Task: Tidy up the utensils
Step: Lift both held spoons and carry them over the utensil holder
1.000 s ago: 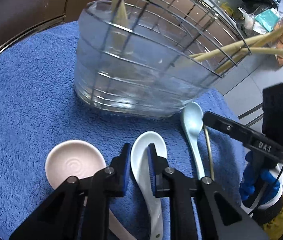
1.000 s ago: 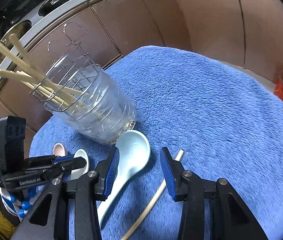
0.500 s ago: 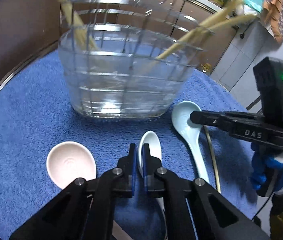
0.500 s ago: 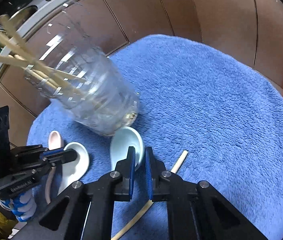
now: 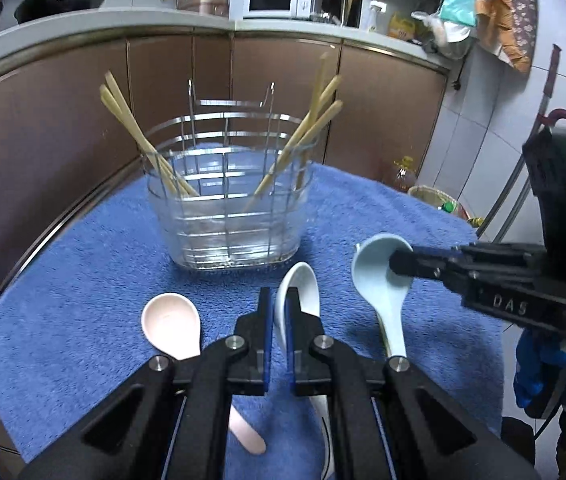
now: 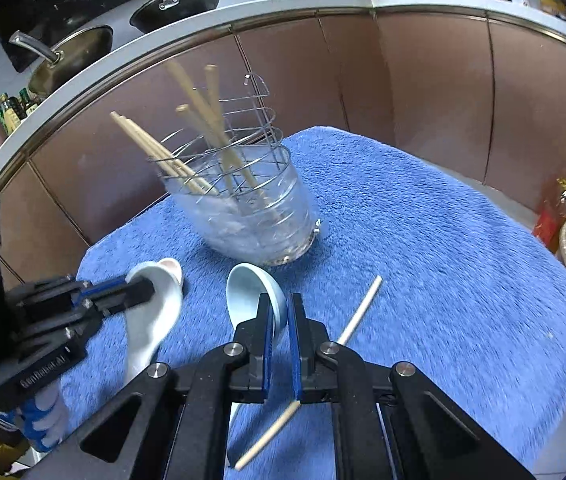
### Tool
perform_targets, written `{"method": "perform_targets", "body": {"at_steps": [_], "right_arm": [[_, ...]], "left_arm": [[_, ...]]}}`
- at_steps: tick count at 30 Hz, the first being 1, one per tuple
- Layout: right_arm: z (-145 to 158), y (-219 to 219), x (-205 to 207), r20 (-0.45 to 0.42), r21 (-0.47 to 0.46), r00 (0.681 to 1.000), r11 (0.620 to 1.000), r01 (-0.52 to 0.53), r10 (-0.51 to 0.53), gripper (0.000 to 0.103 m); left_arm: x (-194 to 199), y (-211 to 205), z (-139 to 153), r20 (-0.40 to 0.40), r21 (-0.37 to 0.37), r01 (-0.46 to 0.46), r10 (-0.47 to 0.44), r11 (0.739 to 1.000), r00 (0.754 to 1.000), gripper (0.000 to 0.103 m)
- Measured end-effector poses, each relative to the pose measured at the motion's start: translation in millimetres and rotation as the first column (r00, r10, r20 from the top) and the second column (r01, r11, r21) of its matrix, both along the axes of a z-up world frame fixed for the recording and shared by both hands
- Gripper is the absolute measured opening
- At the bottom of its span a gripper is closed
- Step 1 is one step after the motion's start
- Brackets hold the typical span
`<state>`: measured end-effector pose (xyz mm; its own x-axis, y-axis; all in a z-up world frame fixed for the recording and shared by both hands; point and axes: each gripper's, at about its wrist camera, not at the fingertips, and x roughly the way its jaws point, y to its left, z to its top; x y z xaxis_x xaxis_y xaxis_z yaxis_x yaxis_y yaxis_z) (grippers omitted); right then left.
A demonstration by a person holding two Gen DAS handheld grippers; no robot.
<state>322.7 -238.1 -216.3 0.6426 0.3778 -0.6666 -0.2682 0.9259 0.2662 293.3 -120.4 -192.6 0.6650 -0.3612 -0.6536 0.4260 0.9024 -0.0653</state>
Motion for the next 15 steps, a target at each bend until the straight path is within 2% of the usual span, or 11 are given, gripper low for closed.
{"method": "perform_targets", "body": {"at_steps": [7, 15], "right_arm": [[11, -7, -44, 0.035, 0.010, 0.999, 0.999, 0.040, -0.041, 0.007], [33, 9, -81, 0.085, -0.010, 0.995, 0.999, 0.052, -0.051, 0.007]], "left_arm": [[-38, 31, 22, 0.065, 0.000, -0.003, 0.003, 1.000, 0.998, 0.005], [-72, 48, 43, 0.108, -0.023, -0.006, 0.008, 1.000, 0.994, 0.005]]}}
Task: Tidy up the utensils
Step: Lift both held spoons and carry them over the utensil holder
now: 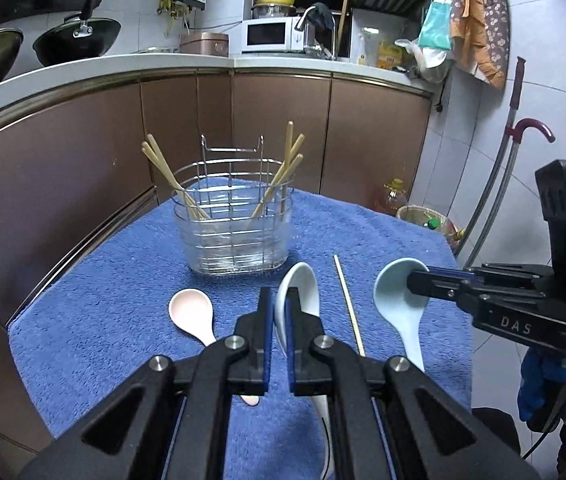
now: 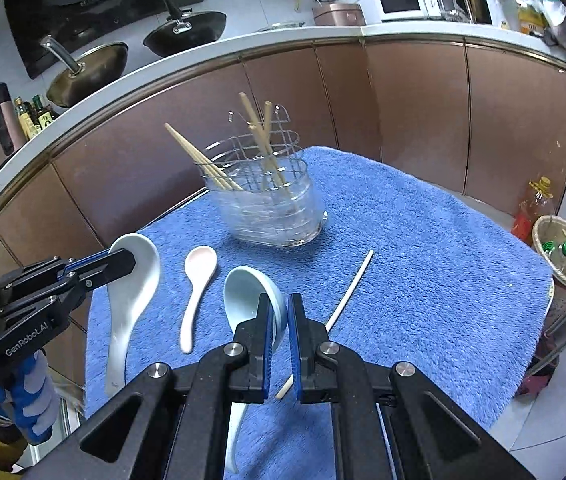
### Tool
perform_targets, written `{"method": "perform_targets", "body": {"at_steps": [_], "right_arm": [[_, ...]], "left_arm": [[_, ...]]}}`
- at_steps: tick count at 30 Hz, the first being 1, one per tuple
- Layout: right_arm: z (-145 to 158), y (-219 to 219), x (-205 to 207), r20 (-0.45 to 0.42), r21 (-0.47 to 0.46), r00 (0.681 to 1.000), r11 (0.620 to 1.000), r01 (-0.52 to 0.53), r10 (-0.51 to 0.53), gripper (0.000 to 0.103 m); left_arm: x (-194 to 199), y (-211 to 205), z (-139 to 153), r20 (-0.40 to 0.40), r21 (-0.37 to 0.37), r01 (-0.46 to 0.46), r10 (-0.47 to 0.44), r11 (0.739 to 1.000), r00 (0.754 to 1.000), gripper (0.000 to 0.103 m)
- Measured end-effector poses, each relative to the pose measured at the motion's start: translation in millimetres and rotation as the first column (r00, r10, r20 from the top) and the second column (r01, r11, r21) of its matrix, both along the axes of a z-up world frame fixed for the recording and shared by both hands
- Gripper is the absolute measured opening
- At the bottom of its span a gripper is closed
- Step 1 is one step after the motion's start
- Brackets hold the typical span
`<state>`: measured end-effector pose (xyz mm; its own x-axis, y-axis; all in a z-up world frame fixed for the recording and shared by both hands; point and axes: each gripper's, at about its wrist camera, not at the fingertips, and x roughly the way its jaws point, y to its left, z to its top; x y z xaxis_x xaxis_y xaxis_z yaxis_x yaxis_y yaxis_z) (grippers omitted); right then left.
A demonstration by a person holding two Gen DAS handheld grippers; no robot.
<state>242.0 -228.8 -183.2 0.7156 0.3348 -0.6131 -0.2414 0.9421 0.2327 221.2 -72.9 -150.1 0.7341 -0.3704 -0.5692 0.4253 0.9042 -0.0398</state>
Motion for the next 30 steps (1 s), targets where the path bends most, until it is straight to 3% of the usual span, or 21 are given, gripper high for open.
{"method": "perform_targets", "body": {"at_steps": [5, 10, 18, 22, 30], "right_arm": [[25, 12, -7, 0.065, -0.027, 0.998, 1.000, 0.007, -0.005, 0.007], [71, 24, 7, 0.178, -0.026, 0.984, 1.000, 0.015, -0.010, 0.007], [142, 50, 69, 0.402, -0.027, 0.914, 0.997, 0.076, -0.058, 0.007], [144, 52, 107, 0.437, 0.004, 0.893, 0.993, 0.115, -0.106, 0.007], [107, 53, 169, 0.434, -0.011, 0.890, 0.987, 0.161, -0.141, 0.007]], "left_arm": [[0, 19, 21, 0.027, -0.044, -0.034, 0.036, 0.998, 0.999, 0.005], [23, 38, 57, 0.077, -0.096, -0.076, 0.083, 0.992, 0.994, 0.005], [94, 43, 115, 0.185, -0.186, -0.152, 0.187, 0.971, 0.965, 0.005], [139, 42, 118, 0.199, -0.233, -0.236, 0.284, 0.943, 0.938, 0.005], [197, 28, 91, 0.230, -0.233, -0.348, 0.399, 0.908, 0.888, 0.005]]}}
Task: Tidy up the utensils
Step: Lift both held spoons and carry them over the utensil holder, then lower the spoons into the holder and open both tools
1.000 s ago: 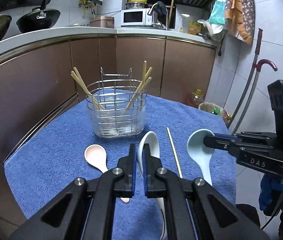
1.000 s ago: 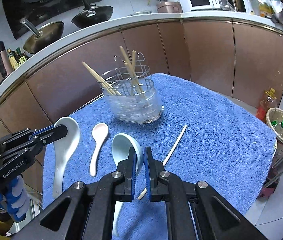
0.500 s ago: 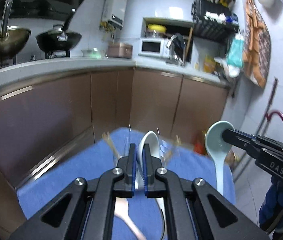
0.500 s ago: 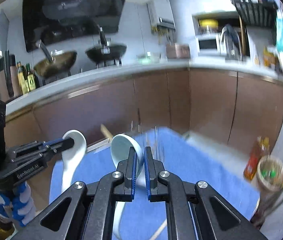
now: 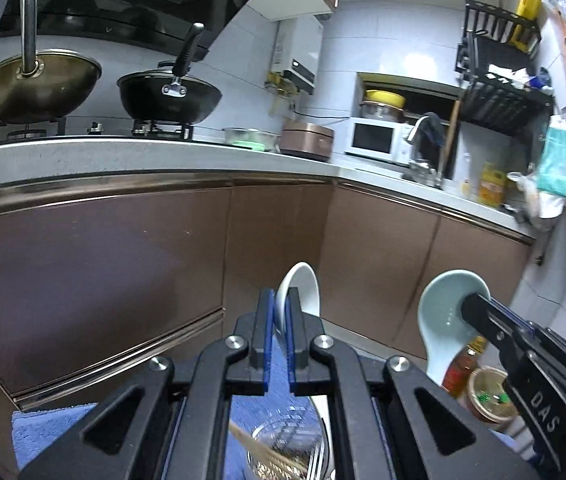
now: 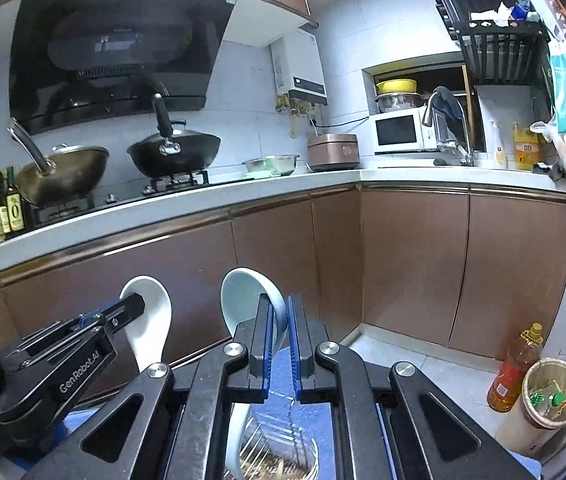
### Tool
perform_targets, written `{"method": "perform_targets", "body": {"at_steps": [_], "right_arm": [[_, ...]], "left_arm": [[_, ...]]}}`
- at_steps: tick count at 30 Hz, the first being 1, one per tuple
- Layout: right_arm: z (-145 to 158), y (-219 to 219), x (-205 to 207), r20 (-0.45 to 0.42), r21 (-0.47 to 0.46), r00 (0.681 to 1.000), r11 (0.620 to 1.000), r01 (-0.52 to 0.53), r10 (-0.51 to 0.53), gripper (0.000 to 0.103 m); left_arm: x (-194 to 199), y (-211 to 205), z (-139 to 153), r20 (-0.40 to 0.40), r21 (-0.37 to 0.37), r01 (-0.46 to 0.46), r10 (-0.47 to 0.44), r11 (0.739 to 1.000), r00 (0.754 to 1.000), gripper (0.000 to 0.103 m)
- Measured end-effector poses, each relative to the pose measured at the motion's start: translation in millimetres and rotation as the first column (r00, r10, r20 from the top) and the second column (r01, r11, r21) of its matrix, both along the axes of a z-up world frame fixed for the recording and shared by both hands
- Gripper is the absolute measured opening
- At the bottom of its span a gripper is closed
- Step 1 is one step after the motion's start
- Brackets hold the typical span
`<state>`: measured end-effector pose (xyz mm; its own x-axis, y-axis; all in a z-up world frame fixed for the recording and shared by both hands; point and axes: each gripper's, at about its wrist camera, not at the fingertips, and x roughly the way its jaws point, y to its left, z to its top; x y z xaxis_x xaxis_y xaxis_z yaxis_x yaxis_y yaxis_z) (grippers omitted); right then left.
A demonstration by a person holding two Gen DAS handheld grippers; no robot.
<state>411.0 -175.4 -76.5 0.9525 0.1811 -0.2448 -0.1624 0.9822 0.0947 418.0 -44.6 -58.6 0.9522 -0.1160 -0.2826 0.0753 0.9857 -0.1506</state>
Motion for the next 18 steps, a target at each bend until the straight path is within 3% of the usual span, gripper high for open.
{"method": "perform_targets", "body": {"at_steps": [8, 13, 18], "right_arm": [[-37, 0, 15, -0.049, -0.011, 0.999, 1.000, -0.010, 0.010, 0.011], [-56, -5, 7, -0.091, 0.001, 0.995, 0.999, -0.032, 0.032, 0.015], [-57, -6, -5, -0.112, 0.015, 0.992, 0.999, -0.051, 0.053, 0.017]], "left_arm": [[23, -9, -45, -0.020, -0.002, 0.000, 0.000, 1.000, 1.000, 0.009], [11, -6, -56, -0.018, -0.028, 0.039, -0.039, 0.999, 0.999, 0.031], [2, -1, -53, -0.040, -0.047, 0.065, -0.067, 0.997, 0.997, 0.035]]}}
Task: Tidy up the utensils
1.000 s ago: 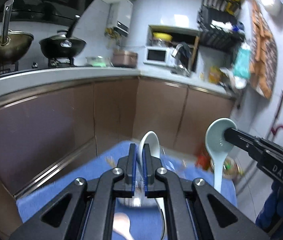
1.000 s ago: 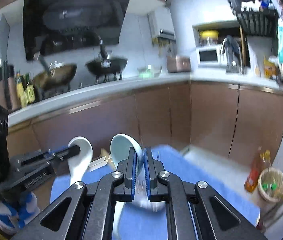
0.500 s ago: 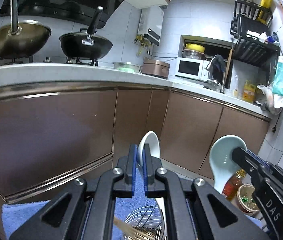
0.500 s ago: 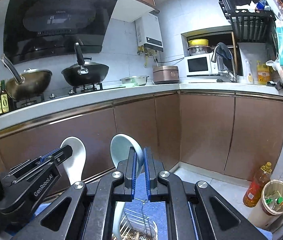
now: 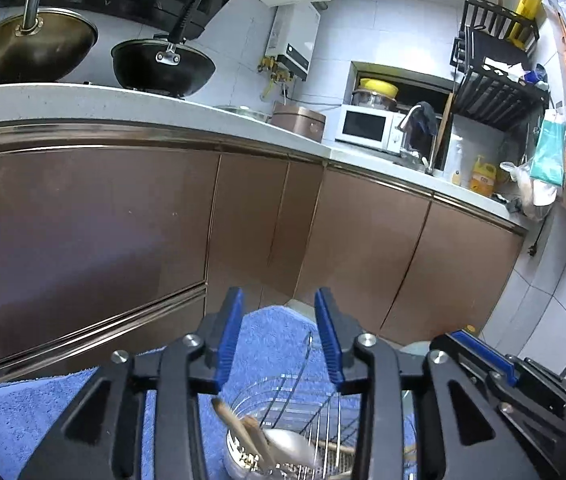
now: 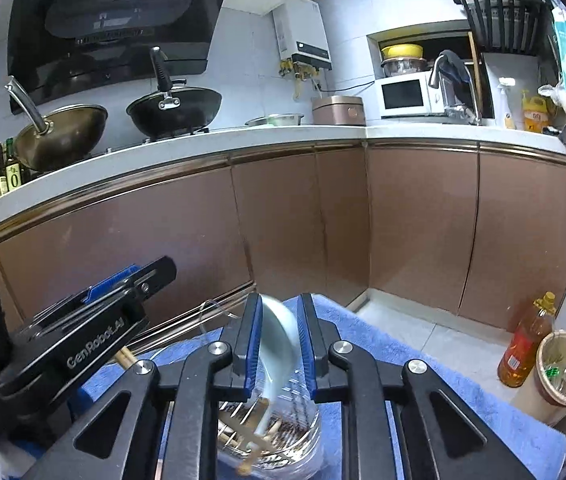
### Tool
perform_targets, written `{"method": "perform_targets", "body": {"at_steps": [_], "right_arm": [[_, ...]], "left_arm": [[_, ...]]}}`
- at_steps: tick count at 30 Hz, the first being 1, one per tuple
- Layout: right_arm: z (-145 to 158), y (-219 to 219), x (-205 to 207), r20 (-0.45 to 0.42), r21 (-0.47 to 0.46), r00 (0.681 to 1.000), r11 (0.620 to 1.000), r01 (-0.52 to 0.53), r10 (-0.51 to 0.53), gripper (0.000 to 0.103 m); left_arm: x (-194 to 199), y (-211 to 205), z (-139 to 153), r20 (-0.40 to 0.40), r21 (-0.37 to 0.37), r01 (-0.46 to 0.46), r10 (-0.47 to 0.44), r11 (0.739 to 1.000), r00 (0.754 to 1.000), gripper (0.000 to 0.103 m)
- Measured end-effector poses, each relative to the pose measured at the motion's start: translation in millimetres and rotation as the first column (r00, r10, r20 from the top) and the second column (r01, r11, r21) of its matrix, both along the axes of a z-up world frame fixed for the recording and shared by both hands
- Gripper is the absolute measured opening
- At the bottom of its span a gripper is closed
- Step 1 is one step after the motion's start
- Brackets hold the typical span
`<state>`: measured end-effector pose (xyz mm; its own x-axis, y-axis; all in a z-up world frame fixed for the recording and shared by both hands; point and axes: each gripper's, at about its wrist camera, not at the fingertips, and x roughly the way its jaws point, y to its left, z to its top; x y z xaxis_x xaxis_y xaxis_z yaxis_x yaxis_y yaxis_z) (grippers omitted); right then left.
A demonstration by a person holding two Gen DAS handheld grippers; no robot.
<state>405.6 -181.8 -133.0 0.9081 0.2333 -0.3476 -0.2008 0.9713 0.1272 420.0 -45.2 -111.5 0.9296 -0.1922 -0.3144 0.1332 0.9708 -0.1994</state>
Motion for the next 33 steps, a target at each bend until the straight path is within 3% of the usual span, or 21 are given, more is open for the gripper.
{"method": "perform_targets", "body": {"at_steps": [10, 13, 23, 33], "right_arm": [[28, -13, -52, 0.018, 0.055, 1.000, 0.998, 0.020, -0.021, 0.025], [39, -19, -77, 0.025, 0.078, 0.998, 0.996, 0.047, -0.049, 0.038], [52, -23, -174, 0.000, 0.102, 0.994, 0.989, 0.110, -0.111, 0.061], [44, -16, -243, -0.025, 0.084, 0.990, 0.987, 0.140, -0.138, 0.066]], "left_arm": [[-51, 34, 23, -0.017, -0.023, -0.023, 0.023, 0.999, 1.000, 0.038], [-76, 42, 35, -0.017, 0.001, -0.056, 0.056, 0.998, 0.998, 0.048], [-178, 47, 49, -0.017, 0.085, -0.083, 0.085, 0.993, 0.996, 0.053], [-248, 44, 41, -0.030, 0.124, -0.054, 0.058, 0.991, 0.998, 0.054]]}}
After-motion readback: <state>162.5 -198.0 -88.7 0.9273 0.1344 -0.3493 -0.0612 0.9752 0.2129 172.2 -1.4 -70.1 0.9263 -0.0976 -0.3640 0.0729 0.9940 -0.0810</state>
